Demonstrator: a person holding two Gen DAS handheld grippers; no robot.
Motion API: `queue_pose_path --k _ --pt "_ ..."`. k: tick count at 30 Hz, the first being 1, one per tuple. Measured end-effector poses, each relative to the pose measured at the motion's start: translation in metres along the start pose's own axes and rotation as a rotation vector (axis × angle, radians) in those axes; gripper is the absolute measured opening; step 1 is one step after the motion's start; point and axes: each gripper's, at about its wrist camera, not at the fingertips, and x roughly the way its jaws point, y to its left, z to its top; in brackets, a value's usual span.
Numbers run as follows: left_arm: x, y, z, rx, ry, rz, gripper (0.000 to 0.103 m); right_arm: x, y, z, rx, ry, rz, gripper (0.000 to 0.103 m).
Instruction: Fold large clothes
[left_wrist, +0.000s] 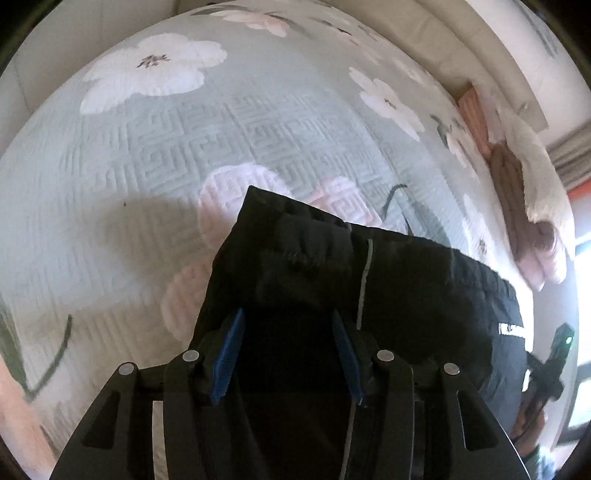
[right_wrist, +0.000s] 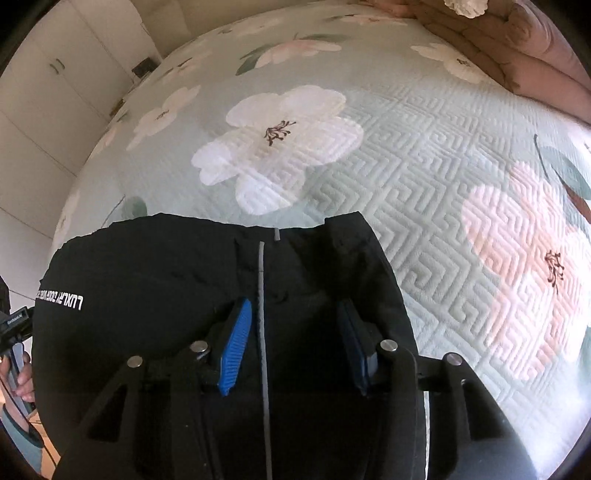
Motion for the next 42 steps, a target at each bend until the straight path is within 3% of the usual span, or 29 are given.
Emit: queue_pose_path --k 8,13,19,20,23,27,29,31,32,34,36,40,41,42 --pt "-0.033 -0.002 -0.014 0.058 -0.021 -0.054 0.051 -0.028 0.0 -0.001 0.0 -0.004 0.036 0.058" --pt "-0.082 -0.008 -0.041 0.121 -0.063 -0.076 0.052 -0.06 0.004 -0.025 -0.03 -0.013 0.028 0.065" --pt "-0.099 -0.003 -0.072 0.133 -0.026 -0.067 0.052 -0.085 0.005 -0.065 -0.04 0.02 -0.013 0.065" --pt "-0.1 -0.002 -0.077 0.139 -0.027 -0.052 0.052 -0.087 0.002 -0.072 -0.043 0.029 -0.025 0.07" --pt "-0.093 0.013 -0.087 0.09 -0.007 -0.047 0.052 -0.084 -0.013 -0.089 -0.02 0.044 -0.074 0.082" --pt "-0.084 0.044 -0.09 -0.072 0.0 -0.065 0.052 -0.073 -0.04 -0.097 0.085 0.098 0.042 0.087" --pt "-0.079 0.054 -0.092 -0.128 0.018 -0.116 0.053 -0.065 -0.049 -0.097 0.123 0.122 0.109 0.091" --pt "-0.065 0.066 -0.093 -0.181 0.065 -0.224 0.073 -0.055 -0.054 -0.097 0.153 0.151 0.166 0.097" --pt "-0.057 0.07 -0.094 -0.205 0.096 -0.263 0.077 -0.044 -0.058 -0.096 0.184 0.182 0.22 0.098" --pt "-0.035 0.081 -0.1 -0.277 0.19 -0.334 0.078 -0.032 -0.062 -0.096 0.216 0.211 0.29 0.1" --pt "-0.021 0.085 -0.105 -0.287 0.232 -0.405 0.078 -0.025 -0.062 -0.093 0.214 0.219 0.316 0.103" --pt "-0.014 0.088 -0.111 -0.281 0.217 -0.491 0.077 -0.023 -0.051 -0.088 0.141 0.195 0.329 0.103" --pt "-0.014 0.088 -0.112 -0.285 0.215 -0.501 0.077 -0.023 -0.047 -0.088 0.121 0.178 0.336 0.099" --pt "-0.016 0.087 -0.114 -0.283 0.203 -0.522 0.059 -0.025 -0.045 -0.089 0.109 0.172 0.345 0.094"
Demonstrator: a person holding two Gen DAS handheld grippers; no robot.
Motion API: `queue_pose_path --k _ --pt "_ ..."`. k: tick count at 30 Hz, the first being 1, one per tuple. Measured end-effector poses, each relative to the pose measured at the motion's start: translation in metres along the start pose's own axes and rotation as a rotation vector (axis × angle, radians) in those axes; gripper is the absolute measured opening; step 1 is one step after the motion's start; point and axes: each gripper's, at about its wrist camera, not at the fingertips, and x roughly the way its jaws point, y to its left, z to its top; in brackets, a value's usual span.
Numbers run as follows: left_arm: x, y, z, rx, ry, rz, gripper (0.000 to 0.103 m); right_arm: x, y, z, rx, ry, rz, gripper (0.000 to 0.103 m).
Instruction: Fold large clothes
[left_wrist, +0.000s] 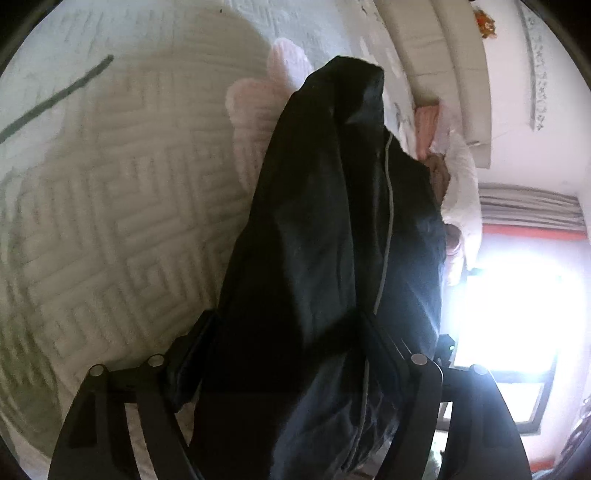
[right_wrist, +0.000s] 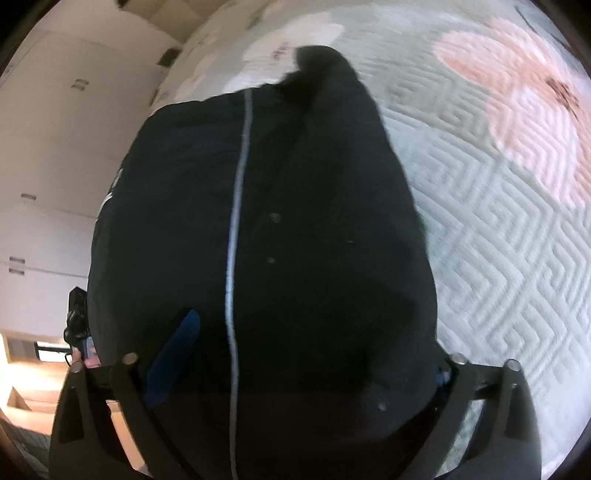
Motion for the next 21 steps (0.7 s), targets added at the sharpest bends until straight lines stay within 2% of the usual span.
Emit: queue_pose_path --k 1,2,4,5,7,9,11,13,14,15,16,17,19,21 --pt "-0.002 -0.004 -0.003 0.021 -0.004 -0.002 0.053 -0.004 0.004 -0.003 -0.018 -0.009 -0.011 0.087" --pt "-0.006 -0.013 -0.009 0.07 -0.018 0.017 0.05 -0.01 0.007 -0.01 -0.039 -0.018 -0.01 0.076" --pt "-0.014 -0.028 -0.016 0.137 -0.027 0.023 0.048 -0.021 0.01 -0.016 -0.056 -0.03 0.008 0.066" --pt "-0.017 -0.031 -0.018 0.145 -0.03 0.008 0.048 -0.023 0.008 -0.017 -0.051 -0.023 0.018 0.066" --pt "-0.012 -0.03 -0.015 0.147 -0.016 0.009 0.05 -0.018 0.004 -0.015 -0.055 -0.002 0.024 0.068" --pt "-0.002 -0.021 -0.007 0.134 0.005 0.014 0.058 -0.007 0.002 -0.009 -0.053 0.014 0.07 0.08" --pt "0.009 -0.01 0.0 0.097 0.015 -0.048 0.062 0.011 0.0 -0.003 -0.036 0.02 0.124 0.093" --pt "0.012 -0.002 0.0 0.068 -0.01 -0.105 0.062 0.013 0.004 -0.001 -0.041 -0.012 0.135 0.094" --pt "0.012 -0.005 -0.004 0.087 -0.029 -0.095 0.059 0.011 0.006 -0.003 -0.047 -0.022 0.128 0.089" --pt "0.007 -0.012 -0.01 0.135 -0.056 -0.073 0.05 0.005 0.011 -0.007 -0.067 -0.048 0.109 0.083" --pt "0.0 -0.022 -0.019 0.187 -0.086 -0.054 0.044 -0.003 0.014 -0.014 -0.084 -0.076 0.086 0.067" --pt "-0.003 -0.03 -0.023 0.215 -0.104 -0.05 0.042 -0.011 0.019 -0.02 -0.094 -0.107 0.07 0.053" --pt "-0.018 -0.051 -0.038 0.284 -0.14 -0.072 0.038 -0.032 0.03 -0.032 -0.109 -0.169 0.072 0.044" --pt "-0.031 -0.073 -0.052 0.364 -0.159 -0.084 0.036 -0.049 0.052 -0.046 -0.161 -0.226 0.05 0.041"
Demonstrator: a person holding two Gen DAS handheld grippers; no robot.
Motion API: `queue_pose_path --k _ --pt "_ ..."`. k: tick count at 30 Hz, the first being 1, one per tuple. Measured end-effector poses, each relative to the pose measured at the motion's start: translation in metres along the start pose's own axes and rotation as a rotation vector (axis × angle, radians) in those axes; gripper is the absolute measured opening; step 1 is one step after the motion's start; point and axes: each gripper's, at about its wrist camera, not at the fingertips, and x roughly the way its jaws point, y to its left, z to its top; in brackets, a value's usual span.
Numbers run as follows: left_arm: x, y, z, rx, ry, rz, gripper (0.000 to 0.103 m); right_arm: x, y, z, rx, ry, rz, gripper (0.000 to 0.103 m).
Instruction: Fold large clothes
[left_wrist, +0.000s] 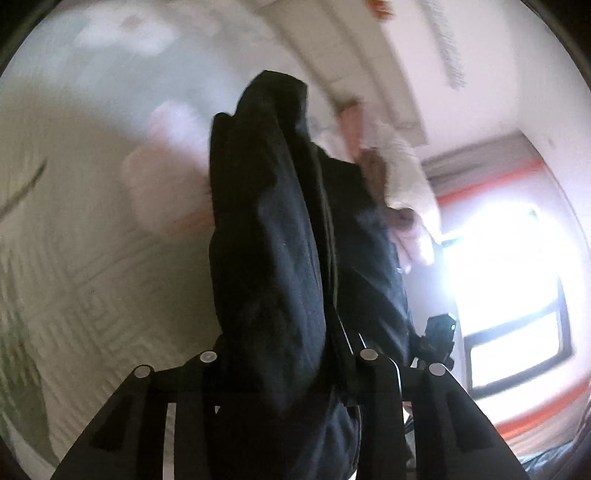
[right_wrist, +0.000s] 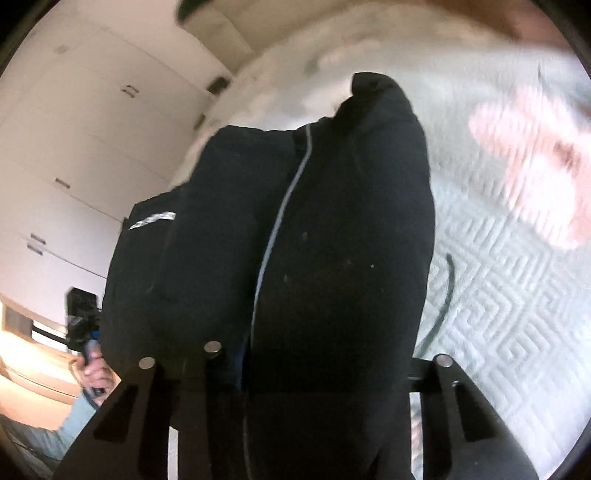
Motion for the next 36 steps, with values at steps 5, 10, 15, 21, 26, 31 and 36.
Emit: queue_pose_path --k 5,10,15,21,26,31,36 --pt "-0.047 -0.066 -0.015 0.206 -0.038 -0.052 0.036 -0.047 0.085 -0.039 -0.18 -0.105 -0.022 0.038" --pt "-0.122 -0.086 -0.065 0.28 -0.101 -0.121 0.035 -0.076 0.085 -0.055 -0.202 -0.195 -0.008 0.038" --pt "-0.167 -0.07 -0.108 0.216 -0.095 -0.12 0.035 -0.071 0.08 -0.056 -0.175 -0.164 -0.035 0.038" --pt "-0.148 0.003 -0.142 0.052 0.002 -0.017 0.037 -0.011 0.058 -0.101 -0.074 0.009 -0.132 0.04" --pt "-0.141 0.095 -0.156 -0.217 -0.006 0.041 0.049 0.002 -0.011 -0.13 0.159 0.024 -0.214 0.059" --pt "-0.202 0.105 -0.154 -0.264 -0.143 0.113 0.049 -0.038 -0.025 -0.147 0.227 -0.005 -0.202 0.06" --pt "-0.225 0.024 -0.146 0.021 -0.167 0.374 0.049 -0.079 0.019 -0.156 0.019 -0.112 -0.542 0.072"
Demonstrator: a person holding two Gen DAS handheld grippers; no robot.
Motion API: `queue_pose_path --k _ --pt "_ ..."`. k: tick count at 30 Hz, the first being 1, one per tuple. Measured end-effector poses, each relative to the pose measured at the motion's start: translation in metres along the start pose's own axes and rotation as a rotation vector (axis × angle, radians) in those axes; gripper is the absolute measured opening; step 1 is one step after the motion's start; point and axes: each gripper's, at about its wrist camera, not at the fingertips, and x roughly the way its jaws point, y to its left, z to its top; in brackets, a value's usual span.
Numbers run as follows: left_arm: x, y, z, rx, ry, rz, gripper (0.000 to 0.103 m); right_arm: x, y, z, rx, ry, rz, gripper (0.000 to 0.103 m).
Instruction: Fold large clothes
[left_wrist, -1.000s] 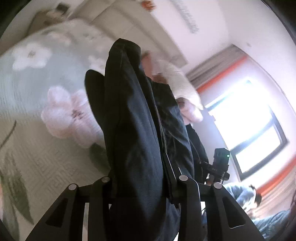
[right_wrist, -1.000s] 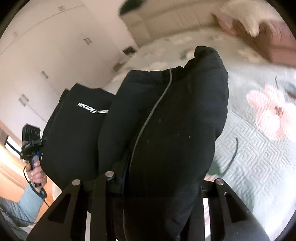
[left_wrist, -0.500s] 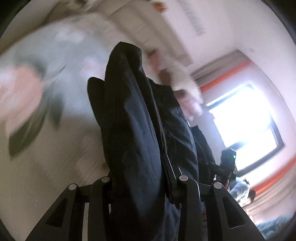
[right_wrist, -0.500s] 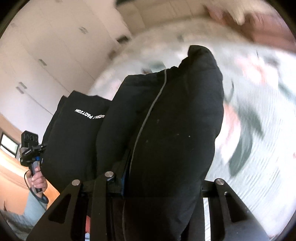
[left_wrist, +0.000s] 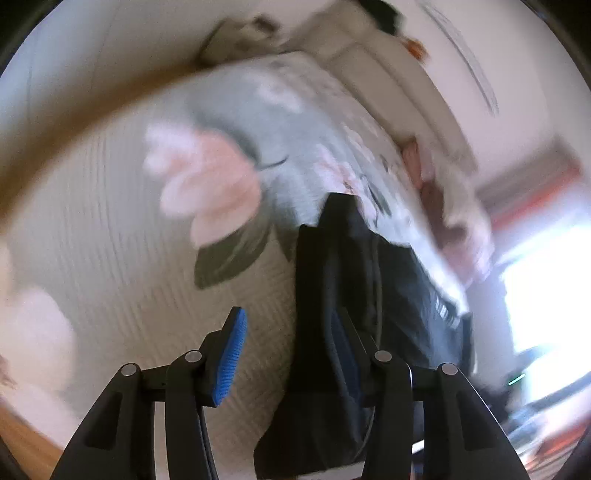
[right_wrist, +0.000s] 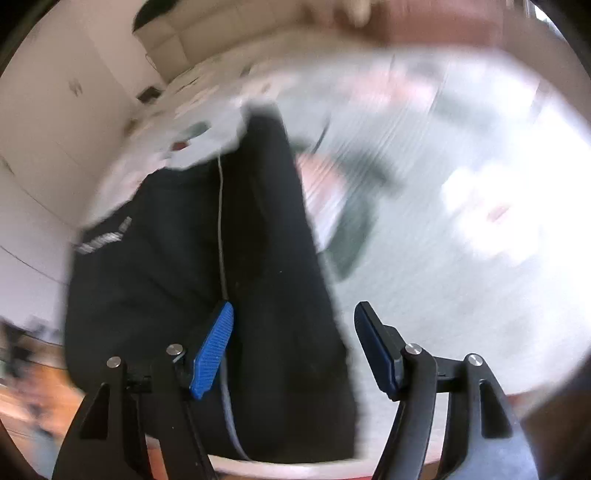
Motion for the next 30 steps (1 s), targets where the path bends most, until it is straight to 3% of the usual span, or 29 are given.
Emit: queue_pose_path --k 2,3,7,9,10,12,14,17,21,26,30 --pt "-0.006 -0.038 -0.007 0.12 -0.008 0.019 0.05 -0.018 0.007 0.005 -0.066 -0.083 -0.172 0.073" --pt "-0.007 -0.054 -0.01 0.163 -0.002 0.004 0.05 -0.03 0.012 0.006 -0.088 -0.117 -0.197 0.074" --pt "0.021 -0.13 -0.039 0.325 0.019 -0.038 0.05 -0.053 0.06 -0.012 -0.102 -0.128 0.015 0.075" --pt "0.046 -0.152 -0.062 0.399 0.047 -0.02 0.05 -0.035 0.086 -0.026 -0.08 -0.037 0.129 0.077" --pt "0.065 -0.16 -0.071 0.42 0.094 0.007 0.05 -0.02 0.101 -0.036 -0.079 0.006 0.125 0.077" --pt "0.098 -0.161 -0.083 0.379 0.178 0.083 0.055 0.012 0.119 -0.054 -0.101 0.076 0.027 0.077" --pt "0.117 -0.147 -0.088 0.285 0.22 0.11 0.055 0.04 0.124 -0.069 -0.106 0.116 -0.049 0.08" --pt "0.118 -0.148 -0.086 0.279 0.213 0.127 0.055 0.043 0.14 -0.069 -0.133 0.094 -0.117 0.081" --pt "0.097 -0.17 -0.091 0.367 0.167 0.228 0.056 0.023 0.139 -0.065 -0.059 0.091 -0.061 0.08" --pt "0.052 -0.205 -0.098 0.467 0.067 0.312 0.056 -0.029 0.151 -0.06 -0.053 0.001 -0.029 0.08" --pt "-0.006 -0.237 -0.096 0.574 -0.094 0.37 0.056 -0.087 0.186 -0.04 -0.093 -0.115 0.025 0.081"
